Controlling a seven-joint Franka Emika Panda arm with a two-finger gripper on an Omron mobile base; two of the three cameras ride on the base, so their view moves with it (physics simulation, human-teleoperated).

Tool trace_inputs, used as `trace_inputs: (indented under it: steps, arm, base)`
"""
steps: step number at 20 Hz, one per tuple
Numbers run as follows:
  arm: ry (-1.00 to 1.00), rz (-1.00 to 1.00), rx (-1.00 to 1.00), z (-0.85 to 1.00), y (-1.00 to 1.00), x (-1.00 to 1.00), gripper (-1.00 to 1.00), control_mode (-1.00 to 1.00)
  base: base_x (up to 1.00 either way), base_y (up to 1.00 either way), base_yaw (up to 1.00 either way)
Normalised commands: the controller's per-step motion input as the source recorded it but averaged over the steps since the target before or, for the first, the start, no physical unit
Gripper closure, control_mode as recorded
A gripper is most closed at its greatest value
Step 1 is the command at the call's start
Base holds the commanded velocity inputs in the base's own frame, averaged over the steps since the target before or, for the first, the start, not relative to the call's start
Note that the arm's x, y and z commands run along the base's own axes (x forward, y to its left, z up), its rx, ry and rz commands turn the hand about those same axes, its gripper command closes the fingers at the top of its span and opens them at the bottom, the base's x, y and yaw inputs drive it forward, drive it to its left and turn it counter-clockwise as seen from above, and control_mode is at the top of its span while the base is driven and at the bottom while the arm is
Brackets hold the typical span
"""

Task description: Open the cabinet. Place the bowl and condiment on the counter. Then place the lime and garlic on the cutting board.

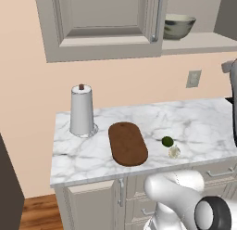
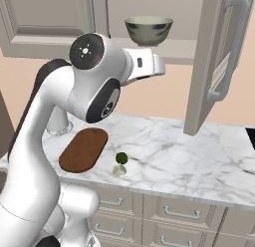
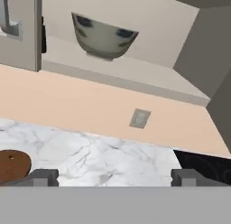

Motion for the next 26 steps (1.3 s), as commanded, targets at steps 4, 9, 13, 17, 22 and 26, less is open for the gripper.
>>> trace_inputs:
  steps: [4, 9, 13, 17, 22, 26]
  arm:
    - [-0.01, 0.00, 0.08, 0.99, 1.00, 0.00, -1.00, -1.00]
    - [0.00, 0.00, 0.12, 0.72, 1.00, -0.01, -1.00, -1.00]
    - [0.00, 0.00, 0.12, 0.06, 1.00, -0.02, -1.00, -1.00]
    - [0.00, -0.04, 0.02, -0.03, 0.96, 0.14, -1.00, -1.00]
    - [-0.01, -0.17, 0.00, 0.00, 0.46, 0.82, -1.00, -1.00]
    - [-0.05, -0.10, 0.08, 0.00, -0.19, 0.70, -1.00, -1.00]
  base:
    - [0.00, 0.00, 0.00]
    - [0.00, 0.00, 0.00]
    - [0.00, 0.00, 0.00]
    - [0.00, 0.00, 0.00]
    - [0.00, 0.00, 0.00]
    - [0.00, 0.00, 0.00]
